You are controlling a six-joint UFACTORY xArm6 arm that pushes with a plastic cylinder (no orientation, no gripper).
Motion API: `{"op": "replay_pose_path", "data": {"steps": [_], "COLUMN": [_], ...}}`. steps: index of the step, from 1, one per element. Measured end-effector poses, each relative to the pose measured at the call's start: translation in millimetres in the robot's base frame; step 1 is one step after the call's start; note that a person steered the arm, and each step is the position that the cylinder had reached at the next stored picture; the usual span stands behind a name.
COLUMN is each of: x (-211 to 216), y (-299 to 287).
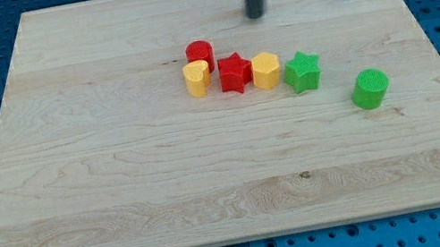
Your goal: Slide red circle to left side of the blue cube and blue triangle
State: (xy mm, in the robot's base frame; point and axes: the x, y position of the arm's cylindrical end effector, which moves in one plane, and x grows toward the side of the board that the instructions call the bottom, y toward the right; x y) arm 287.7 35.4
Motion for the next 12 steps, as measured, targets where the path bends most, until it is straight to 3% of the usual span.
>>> {"op": "replay_pose_path", "data": {"steps": [1,2,3,6,9,12], "x": [-5.9,19.2,74.5,102.5,101.8,77.9], "y": [-98.1,-147.4,-134.7,-65.8,-7.9,-24.5]}}
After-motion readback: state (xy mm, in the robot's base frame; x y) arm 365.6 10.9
